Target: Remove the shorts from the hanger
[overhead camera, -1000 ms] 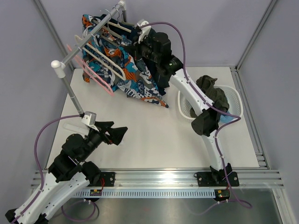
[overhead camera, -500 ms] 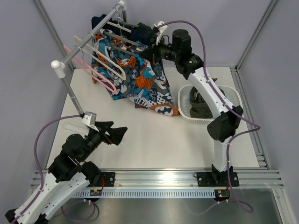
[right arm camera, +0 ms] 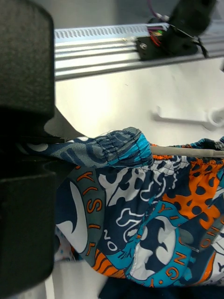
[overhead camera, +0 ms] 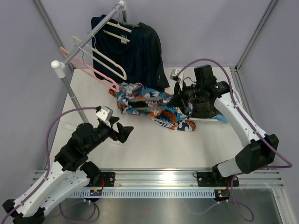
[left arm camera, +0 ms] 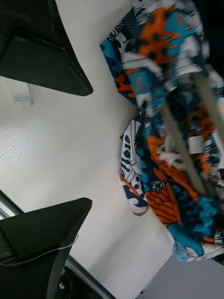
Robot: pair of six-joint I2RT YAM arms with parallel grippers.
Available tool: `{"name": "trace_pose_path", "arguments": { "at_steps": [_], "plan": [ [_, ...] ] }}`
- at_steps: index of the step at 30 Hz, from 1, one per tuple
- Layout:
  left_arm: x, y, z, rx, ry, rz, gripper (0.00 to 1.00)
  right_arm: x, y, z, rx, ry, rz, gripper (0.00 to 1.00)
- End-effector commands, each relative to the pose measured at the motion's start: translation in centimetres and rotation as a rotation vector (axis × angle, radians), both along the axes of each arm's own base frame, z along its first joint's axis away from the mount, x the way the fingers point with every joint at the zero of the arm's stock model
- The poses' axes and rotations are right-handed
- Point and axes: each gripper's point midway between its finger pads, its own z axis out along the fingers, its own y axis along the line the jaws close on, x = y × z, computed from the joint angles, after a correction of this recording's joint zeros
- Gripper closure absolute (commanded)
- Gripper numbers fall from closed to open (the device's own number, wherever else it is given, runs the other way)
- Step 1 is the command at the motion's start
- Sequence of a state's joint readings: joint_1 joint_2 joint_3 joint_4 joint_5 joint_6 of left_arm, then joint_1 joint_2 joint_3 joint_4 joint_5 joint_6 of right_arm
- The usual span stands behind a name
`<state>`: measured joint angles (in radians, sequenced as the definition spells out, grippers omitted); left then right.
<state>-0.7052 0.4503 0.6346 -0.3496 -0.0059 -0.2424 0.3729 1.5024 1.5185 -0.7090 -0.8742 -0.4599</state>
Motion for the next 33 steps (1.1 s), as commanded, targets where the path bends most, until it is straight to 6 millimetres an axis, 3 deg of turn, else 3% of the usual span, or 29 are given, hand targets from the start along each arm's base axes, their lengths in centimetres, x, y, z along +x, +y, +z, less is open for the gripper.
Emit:
{"name": "trace_pose_path", "arguments": {
  "at_steps": [1,5,7,10,14,18,21,27,33],
  "plan": [
    [0.2,-1.7,2.6,0.043,-0.132,-0.115,0.06,-6.0,-1.4,-2.1,-0.019,0.019,0.144,1.00],
    [0.2,-3.3,1.8,0.122,-0.160,-0.221,0.14,-9.6,-3.1,-5.3,-0.076,0.050,0.192,1.00],
    [0.4,-4.2,0.5,0.148,-0.124,-0.263,0.16,-10.7,-3.7,-5.9,-0.088,0.046,0.209,1.00],
    [0.5,-5.5,-1.3,0.199,-0.094,-0.341,0.29,-11.8,-4.2,-5.7,-0.096,0.010,0.249,1.00],
    [0.0,-7.1,-2.1,0.175,-0.064,-0.426,0.29,-12.1,-4.3,-5.3,-0.100,-0.039,0.287,1.00],
    [-0.3,-8.0,-1.0,0.126,-0.110,-0.466,0.19,-12.0,-4.1,-4.6,-0.090,-0.068,0.325,1.00],
    [-0.4,-8.3,-0.4,0.109,-0.125,-0.483,0.17,-12.1,-3.7,-4.4,-0.087,-0.076,0.358,1.00],
    [-0.9,-10.0,0.3,0.044,-0.100,-0.556,0.19,-12.7,-2.2,-4.1,-0.089,-0.098,0.414,1.00],
    [-1.4,-11.2,1.0,0.024,-0.087,-0.619,0.29,-12.7,-1.1,-4.1,-0.095,-0.101,0.440,1.00]
  ]
}}
